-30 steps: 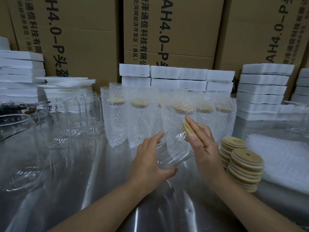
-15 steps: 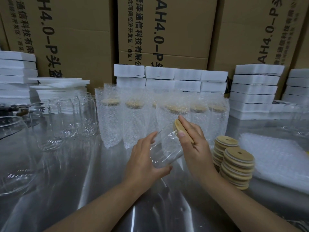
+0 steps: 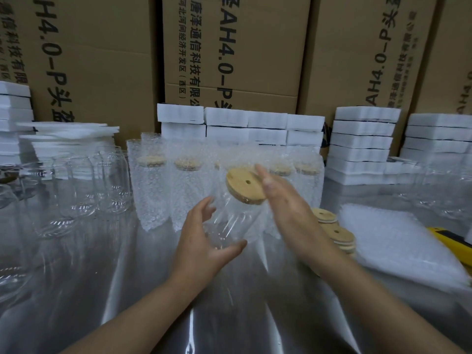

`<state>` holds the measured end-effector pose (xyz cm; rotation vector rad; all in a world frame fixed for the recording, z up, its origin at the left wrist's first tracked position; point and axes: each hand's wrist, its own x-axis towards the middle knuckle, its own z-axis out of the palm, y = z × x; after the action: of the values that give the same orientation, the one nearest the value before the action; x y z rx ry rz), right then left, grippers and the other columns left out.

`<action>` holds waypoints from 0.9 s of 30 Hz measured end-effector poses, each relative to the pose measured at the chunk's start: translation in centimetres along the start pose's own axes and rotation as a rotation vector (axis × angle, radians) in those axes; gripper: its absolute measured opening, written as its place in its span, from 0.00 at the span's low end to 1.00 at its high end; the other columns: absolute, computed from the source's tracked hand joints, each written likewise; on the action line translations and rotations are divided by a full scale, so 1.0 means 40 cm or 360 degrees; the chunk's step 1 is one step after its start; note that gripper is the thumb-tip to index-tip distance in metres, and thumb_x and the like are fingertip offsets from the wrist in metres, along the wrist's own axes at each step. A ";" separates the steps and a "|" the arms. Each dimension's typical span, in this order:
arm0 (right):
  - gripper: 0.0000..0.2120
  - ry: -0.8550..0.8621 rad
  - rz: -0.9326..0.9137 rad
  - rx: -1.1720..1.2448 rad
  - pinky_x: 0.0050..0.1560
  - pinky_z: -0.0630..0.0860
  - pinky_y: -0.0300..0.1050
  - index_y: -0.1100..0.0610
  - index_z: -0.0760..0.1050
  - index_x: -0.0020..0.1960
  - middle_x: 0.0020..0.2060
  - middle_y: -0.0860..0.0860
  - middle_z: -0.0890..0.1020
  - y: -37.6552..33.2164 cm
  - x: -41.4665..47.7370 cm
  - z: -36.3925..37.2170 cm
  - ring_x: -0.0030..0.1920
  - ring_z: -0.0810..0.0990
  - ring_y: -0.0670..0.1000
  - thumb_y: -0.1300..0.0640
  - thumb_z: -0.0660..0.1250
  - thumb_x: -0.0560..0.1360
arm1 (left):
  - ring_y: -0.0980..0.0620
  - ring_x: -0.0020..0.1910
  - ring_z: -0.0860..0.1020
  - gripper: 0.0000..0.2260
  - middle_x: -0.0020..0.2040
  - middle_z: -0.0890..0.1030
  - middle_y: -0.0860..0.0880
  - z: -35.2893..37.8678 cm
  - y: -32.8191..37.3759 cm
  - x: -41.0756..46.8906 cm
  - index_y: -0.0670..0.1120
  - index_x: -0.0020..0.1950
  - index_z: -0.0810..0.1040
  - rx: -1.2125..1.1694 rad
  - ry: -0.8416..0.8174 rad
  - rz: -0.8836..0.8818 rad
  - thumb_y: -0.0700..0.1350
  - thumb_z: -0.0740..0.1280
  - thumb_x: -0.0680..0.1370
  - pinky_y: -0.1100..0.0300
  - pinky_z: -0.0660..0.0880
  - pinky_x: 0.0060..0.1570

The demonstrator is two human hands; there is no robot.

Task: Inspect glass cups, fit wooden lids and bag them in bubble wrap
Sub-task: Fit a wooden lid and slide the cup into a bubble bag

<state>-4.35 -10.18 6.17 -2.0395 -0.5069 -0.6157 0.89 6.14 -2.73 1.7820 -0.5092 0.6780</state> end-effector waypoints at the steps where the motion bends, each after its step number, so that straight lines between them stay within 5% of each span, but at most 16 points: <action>1: 0.26 0.0076 0.0026 -0.0024 0.59 0.60 0.25 0.36 0.62 0.70 0.65 0.31 0.67 0.004 0.010 -0.036 0.65 0.64 0.30 0.32 0.47 0.75 | 0.72 0.62 0.69 0.40 0.62 0.71 0.62 0.001 -0.001 0.002 0.69 0.62 0.62 -0.0073 0.0010 -0.0031 0.48 0.83 0.62 0.77 0.68 0.53; 3: 0.17 0.0350 0.0132 -0.0099 0.51 0.65 0.29 0.39 0.70 0.66 0.58 0.36 0.76 0.030 0.034 -0.120 0.61 0.72 0.39 0.39 0.53 0.80 | 0.72 0.61 0.69 0.40 0.61 0.71 0.64 0.000 -0.003 0.005 0.69 0.62 0.63 -0.0155 0.0024 -0.0056 0.46 0.83 0.62 0.79 0.68 0.51; 6: 0.12 0.0674 0.0496 -0.0776 0.48 0.74 0.45 0.49 0.78 0.60 0.53 0.48 0.82 0.136 0.058 -0.267 0.54 0.78 0.54 0.54 0.61 0.79 | 0.73 0.61 0.69 0.40 0.61 0.71 0.64 -0.007 -0.001 0.007 0.68 0.62 0.63 -0.0196 0.0039 -0.0060 0.44 0.82 0.62 0.76 0.69 0.52; 10: 0.15 -0.0168 0.1385 -0.1599 0.63 0.71 0.51 0.55 0.76 0.60 0.62 0.58 0.76 0.300 0.038 -0.357 0.60 0.75 0.58 0.52 0.63 0.75 | 0.72 0.61 0.70 0.39 0.61 0.71 0.65 -0.010 0.005 0.009 0.69 0.62 0.63 -0.0240 0.0026 -0.0080 0.45 0.82 0.63 0.71 0.69 0.54; 13: 0.16 -0.0086 0.1556 -0.1653 0.59 0.71 0.50 0.55 0.74 0.58 0.60 0.55 0.76 0.345 0.004 -0.346 0.59 0.74 0.58 0.48 0.66 0.74 | 0.74 0.61 0.69 0.40 0.61 0.71 0.65 -0.010 0.007 0.012 0.70 0.62 0.62 -0.0245 0.0029 -0.0074 0.45 0.82 0.63 0.70 0.69 0.54; 19: 0.14 0.0404 0.1516 -0.1506 0.57 0.70 0.51 0.57 0.77 0.60 0.59 0.59 0.78 0.306 0.005 -0.340 0.60 0.74 0.61 0.52 0.63 0.79 | 0.75 0.59 0.69 0.40 0.61 0.71 0.64 -0.013 0.013 0.016 0.66 0.64 0.62 -0.0306 0.0050 -0.0100 0.50 0.80 0.60 0.68 0.69 0.54; 24: 0.11 0.0904 0.0977 -0.1383 0.46 0.71 0.52 0.59 0.79 0.52 0.49 0.62 0.81 0.192 0.030 -0.354 0.51 0.77 0.65 0.54 0.63 0.79 | 0.75 0.60 0.69 0.40 0.62 0.71 0.63 -0.014 0.020 0.021 0.67 0.64 0.62 -0.0357 0.0102 -0.0136 0.57 0.77 0.57 0.67 0.70 0.53; 27: 0.07 0.0991 0.0635 -0.1207 0.43 0.69 0.49 0.56 0.76 0.50 0.45 0.54 0.80 0.107 0.062 -0.331 0.47 0.76 0.61 0.52 0.63 0.78 | 0.75 0.59 0.70 0.39 0.61 0.71 0.63 -0.014 0.023 0.024 0.69 0.63 0.62 -0.0369 0.0122 -0.0130 0.56 0.77 0.57 0.65 0.71 0.55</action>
<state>-2.94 -23.41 10.89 -2.3563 0.5753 -1.2515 0.91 6.40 -1.33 1.5454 -0.4420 0.6024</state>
